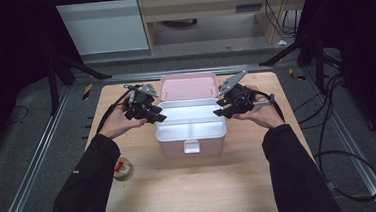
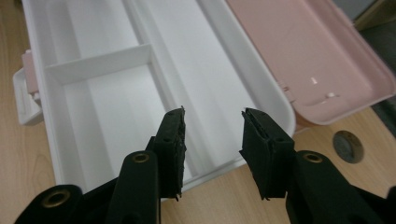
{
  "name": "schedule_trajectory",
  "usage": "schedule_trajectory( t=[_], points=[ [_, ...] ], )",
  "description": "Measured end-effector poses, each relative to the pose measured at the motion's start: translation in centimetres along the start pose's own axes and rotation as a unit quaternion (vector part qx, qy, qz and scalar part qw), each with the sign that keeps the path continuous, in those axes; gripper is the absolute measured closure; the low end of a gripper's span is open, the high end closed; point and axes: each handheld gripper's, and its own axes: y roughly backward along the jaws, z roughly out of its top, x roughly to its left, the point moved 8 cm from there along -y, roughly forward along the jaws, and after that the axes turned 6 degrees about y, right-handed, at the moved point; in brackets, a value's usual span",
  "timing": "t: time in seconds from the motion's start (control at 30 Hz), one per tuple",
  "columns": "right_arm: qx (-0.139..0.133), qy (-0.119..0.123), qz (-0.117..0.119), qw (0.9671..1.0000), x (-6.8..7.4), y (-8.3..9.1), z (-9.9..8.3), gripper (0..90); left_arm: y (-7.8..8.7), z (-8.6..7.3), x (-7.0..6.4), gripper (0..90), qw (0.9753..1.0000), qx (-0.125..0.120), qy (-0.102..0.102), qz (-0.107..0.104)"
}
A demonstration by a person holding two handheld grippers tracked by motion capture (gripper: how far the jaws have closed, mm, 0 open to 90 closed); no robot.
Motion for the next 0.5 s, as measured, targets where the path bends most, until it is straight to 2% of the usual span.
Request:
schedule_trajectory(
  t=[0.03,0.07,0.13,0.17,0.2,0.23,0.4,0.5],
  points=[
    [0.009,0.012,0.016,0.9998,0.2,-0.6,-0.2,64.6,-0.6,-0.2,-0.1,64.0,0.9998,0.015,-0.01,-0.007],
    [0.018,0.012,0.028,0.9994,0.4,-0.9,-0.4,66.2,-0.8,-0.3,-0.1,64.3,0.9996,0.023,-0.016,-0.005],
    [0.027,0.017,0.034,0.9989,0.6,-1.3,-0.6,67.3,-1.1,-0.3,-0.2,65.3,0.9994,0.029,-0.02,-0.007],
    [0.047,0.024,0.049,0.9974,0.9,-1.9,-1.0,70.8,-1.3,-0.4,-0.3,67.1,0.9988,0.038,-0.029,-0.008],
    [0.053,0.03,0.053,0.9967,1.0,-2.2,-1.1,72.3,-1.6,-0.5,-0.4,68.4,0.9974,0.056,-0.045,-0.007],
    [0.057,0.031,0.06,0.9961,1.1,-2.4,-1.2,73.7,-1.8,-0.6,-0.4,69.3,0.9965,0.066,-0.052,-0.006],
    [0.072,0.044,0.062,0.9945,1.0,-2.8,-1.1,80.3,-2.2,-0.6,-0.3,77.0,0.994,0.085,-0.067,-0.01],
    [0.078,0.048,0.075,0.993,0.7,-2.8,-1.1,82.4,-2.6,-0.4,-0.1,78.7,0.9899,0.111,-0.087,-0.013]
  ],
)
